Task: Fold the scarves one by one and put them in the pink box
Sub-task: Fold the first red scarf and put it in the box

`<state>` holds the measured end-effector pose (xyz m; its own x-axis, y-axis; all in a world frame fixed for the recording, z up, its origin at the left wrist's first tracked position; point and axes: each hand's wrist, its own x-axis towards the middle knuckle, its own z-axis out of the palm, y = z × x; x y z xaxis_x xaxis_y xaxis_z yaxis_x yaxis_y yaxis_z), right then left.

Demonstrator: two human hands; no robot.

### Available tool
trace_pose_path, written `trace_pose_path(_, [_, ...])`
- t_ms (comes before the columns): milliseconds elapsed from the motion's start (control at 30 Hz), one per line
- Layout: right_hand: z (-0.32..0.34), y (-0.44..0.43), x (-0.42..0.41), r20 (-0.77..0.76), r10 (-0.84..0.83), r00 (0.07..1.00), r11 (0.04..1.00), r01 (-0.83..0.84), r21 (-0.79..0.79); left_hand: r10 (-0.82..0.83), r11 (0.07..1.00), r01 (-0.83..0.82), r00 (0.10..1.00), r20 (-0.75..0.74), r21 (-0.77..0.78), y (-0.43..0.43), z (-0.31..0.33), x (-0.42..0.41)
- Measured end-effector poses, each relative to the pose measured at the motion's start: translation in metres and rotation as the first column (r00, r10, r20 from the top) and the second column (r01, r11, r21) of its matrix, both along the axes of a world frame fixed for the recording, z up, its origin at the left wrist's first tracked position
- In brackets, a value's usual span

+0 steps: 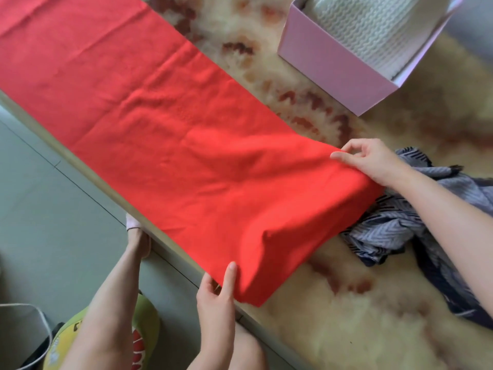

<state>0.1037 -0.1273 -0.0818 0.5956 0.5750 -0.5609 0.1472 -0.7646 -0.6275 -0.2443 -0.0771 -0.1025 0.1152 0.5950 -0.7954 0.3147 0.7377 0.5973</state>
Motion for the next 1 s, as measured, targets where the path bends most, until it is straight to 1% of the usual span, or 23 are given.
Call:
trace_pose_path(100, [0.006, -0.013, -0.002, -0.014, 0.117, 0.993, 0.984, -0.118, -0.136, -0.016, 1.0, 0.016, 1.0, 0.022, -0.005, -0.01, 0.005, 0.0])
trace_pose_path(167, [0.009, -0.022, -0.002, -0.048, 0.162, 0.986, 0.97, -0.168, -0.177, -0.074, 0.997, 0.074, 0.997, -0.004, 0.031, -0.017, 0.009, 0.004])
trace_pose_path(233, [0.012, -0.032, -0.001, -0.086, 0.141, 0.986, 0.973, -0.154, -0.172, -0.136, 0.988, 0.142, 0.985, -0.103, 0.061, -0.027, 0.009, 0.007])
trace_pose_path(300, [0.016, -0.044, 0.0, -0.109, 0.112, 0.988, 0.984, -0.126, -0.128, -0.15, 0.985, 0.165, 0.967, -0.204, 0.059, -0.038, 0.01, 0.006])
trace_pose_path(367, [0.02, -0.056, 0.001, -0.124, 0.121, 0.985, 0.986, -0.133, -0.098, -0.118, 0.988, 0.135, 0.973, -0.198, 0.073, -0.049, 0.011, 0.005])
trace_pose_path(433, [0.022, -0.069, 0.004, -0.135, 0.122, 0.983, 0.985, -0.136, -0.103, -0.057, 0.995, 0.069, 0.987, -0.148, 0.075, -0.058, 0.013, 0.006])
trace_pose_path(500, [0.019, -0.081, 0.007, -0.073, 0.156, 0.985, 0.975, -0.166, -0.151, -0.028, 0.997, 0.036, 0.991, -0.129, 0.064, -0.065, 0.011, 0.007])
trace_pose_path(567, [0.015, -0.089, 0.007, 0.053, 0.237, 0.97, 0.951, -0.22, -0.219, -0.106, 0.99, 0.117, 0.984, -0.141, 0.073, -0.071, 0.009, 0.008])
trace_pose_path(633, [0.013, -0.091, 0.004, 0.12, 0.24, 0.963, 0.947, -0.205, -0.247, -0.194, 0.976, 0.207, 0.965, -0.175, 0.061, -0.077, 0.008, 0.008])
trace_pose_path(700, [0.012, -0.091, 0.002, 0.159, 0.225, 0.961, 0.95, -0.18, -0.253, -0.232, 0.97, 0.242, 0.953, -0.196, 0.032, -0.081, 0.007, 0.007])
trace_pose_path(800, [0.01, -0.091, 0.002, 0.168, 0.225, 0.96, 0.95, -0.177, -0.258, -0.284, 0.957, 0.29, 0.926, -0.247, -0.013, -0.085, 0.008, 0.007])
trace_pose_path(900, [0.004, -0.094, 0.008, 0.211, 0.294, 0.932, 0.923, -0.219, -0.318, -0.306, 0.951, 0.306, 0.915, -0.264, -0.041, -0.088, 0.01, 0.007])
trace_pose_path(1000, [0.002, -0.097, 0.013, 0.209, 0.297, 0.932, 0.913, -0.213, -0.347, -0.346, 0.937, 0.344, 0.899, -0.269, -0.055, -0.093, 0.01, 0.009])
